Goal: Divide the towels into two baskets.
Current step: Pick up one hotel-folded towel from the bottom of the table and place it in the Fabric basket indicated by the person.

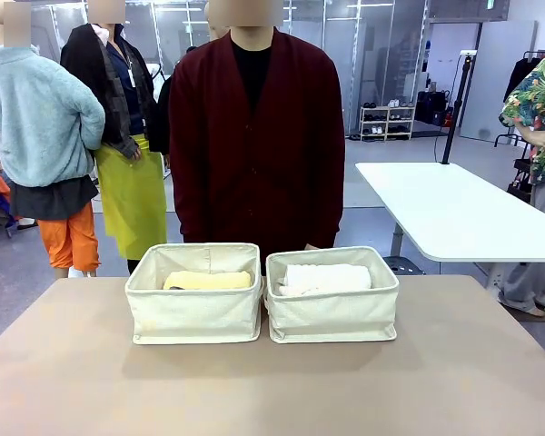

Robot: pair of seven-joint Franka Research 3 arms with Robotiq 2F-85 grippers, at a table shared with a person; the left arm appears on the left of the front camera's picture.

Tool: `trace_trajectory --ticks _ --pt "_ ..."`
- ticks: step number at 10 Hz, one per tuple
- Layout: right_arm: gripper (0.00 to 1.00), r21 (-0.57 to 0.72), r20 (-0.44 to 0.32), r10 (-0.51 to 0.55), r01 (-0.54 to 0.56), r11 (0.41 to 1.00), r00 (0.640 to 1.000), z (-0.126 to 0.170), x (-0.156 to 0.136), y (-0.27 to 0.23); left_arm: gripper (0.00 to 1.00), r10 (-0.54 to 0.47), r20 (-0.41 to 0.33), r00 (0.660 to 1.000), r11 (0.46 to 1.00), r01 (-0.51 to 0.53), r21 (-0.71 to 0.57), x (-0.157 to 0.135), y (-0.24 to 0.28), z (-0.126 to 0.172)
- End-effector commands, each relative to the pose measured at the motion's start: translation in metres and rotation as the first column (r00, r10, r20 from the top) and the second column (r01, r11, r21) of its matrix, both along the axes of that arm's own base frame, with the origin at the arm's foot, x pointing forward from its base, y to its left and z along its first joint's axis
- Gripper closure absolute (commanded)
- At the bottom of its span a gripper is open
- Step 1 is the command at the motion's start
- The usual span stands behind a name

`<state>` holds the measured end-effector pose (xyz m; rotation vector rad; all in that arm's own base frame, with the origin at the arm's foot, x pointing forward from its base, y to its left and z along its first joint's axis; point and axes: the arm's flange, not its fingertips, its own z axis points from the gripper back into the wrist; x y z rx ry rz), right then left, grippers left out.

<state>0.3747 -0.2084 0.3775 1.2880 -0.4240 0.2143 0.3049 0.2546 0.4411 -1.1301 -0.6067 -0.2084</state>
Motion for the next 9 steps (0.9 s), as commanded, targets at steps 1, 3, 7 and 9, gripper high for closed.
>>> trace_trajectory --ticks 1,3,7,9 --pt "0.00 -0.017 0.022 -0.005 0.005 1.000 1.000 0.0022 -0.0063 0.0031 0.00 -0.012 0.001 1.000 1.000 0.012 0.004 -0.0057 0.0009 0.0024" --pt "0.00 -0.017 0.022 -0.005 0.005 1.000 1.000 0.0022 -0.0063 0.0031 0.00 -0.012 0.001 1.000 1.000 0.012 0.004 -0.0057 0.0009 0.0024" --pt "0.00 -0.017 0.022 -0.005 0.005 1.000 1.000 0.0022 -0.0063 0.0031 0.00 -0.012 0.001 1.000 1.000 0.012 0.004 -0.0057 0.0009 0.0024" --pt "0.00 -0.017 0.022 -0.005 0.005 1.000 1.000 0.0022 -0.0063 0.0031 0.00 -0.012 0.001 1.000 1.000 0.012 0.004 -0.0057 0.0009 0.0024"
